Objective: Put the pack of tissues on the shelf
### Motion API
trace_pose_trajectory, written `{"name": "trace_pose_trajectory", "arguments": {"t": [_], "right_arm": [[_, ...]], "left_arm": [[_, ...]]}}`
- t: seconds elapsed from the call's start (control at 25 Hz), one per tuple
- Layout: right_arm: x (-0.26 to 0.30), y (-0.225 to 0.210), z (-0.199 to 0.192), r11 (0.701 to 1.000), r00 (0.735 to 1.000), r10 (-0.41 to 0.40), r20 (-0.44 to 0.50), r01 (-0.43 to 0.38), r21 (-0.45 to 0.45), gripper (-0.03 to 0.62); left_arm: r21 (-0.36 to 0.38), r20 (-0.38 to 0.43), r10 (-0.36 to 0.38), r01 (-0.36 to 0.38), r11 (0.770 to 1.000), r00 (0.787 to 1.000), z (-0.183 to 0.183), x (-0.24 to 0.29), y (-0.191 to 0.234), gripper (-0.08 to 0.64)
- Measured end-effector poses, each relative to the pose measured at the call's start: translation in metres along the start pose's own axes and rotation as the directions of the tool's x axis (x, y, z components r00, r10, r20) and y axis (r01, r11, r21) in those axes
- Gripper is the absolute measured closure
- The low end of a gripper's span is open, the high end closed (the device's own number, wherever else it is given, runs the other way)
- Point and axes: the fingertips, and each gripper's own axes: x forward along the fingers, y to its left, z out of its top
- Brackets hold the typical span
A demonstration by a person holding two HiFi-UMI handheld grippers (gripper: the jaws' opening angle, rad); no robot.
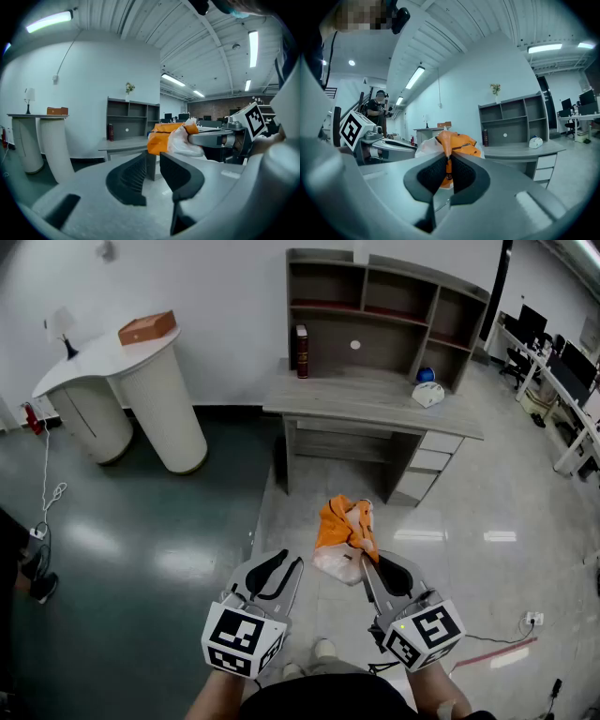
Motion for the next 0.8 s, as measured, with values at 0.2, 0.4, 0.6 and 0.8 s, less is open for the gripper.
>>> {"name": "trace_pose_trajectory", "arguments": {"t": [0.2, 0.4, 0.6, 0.8], "right_arm": [[-0.001, -0.003, -0.006, 1.000, 1.000, 0.001, -0.005, -0.001, 0.007, 0.584], [0.003, -0.014, -0.010, 1.000, 1.000, 0.018, 0.001, -0.018, 0.005, 0.584], [0.008, -0.022, -0.019, 0.999, 0.999, 0.040, -0.008, -0.040, -0.008, 0.584], [0.016, -0.047, -0.012, 0.998, 0.997, 0.068, -0.028, -0.068, -0.012, 0.584]], "left_arm": [[-0.003, 0.002, -0.009, 0.009, 1.000, 1.000, -0.003, 0.004, -0.005, 0.485], [-0.001, 0.005, -0.002, 0.002, 1.000, 1.000, -0.005, 0.018, -0.006, 0.485], [-0.018, 0.005, 0.013, -0.013, 1.000, 1.000, -0.013, 0.028, -0.008, 0.485], [-0.039, -0.011, 0.038, -0.038, 0.998, 0.999, -0.001, 0.052, -0.008, 0.485]]}}
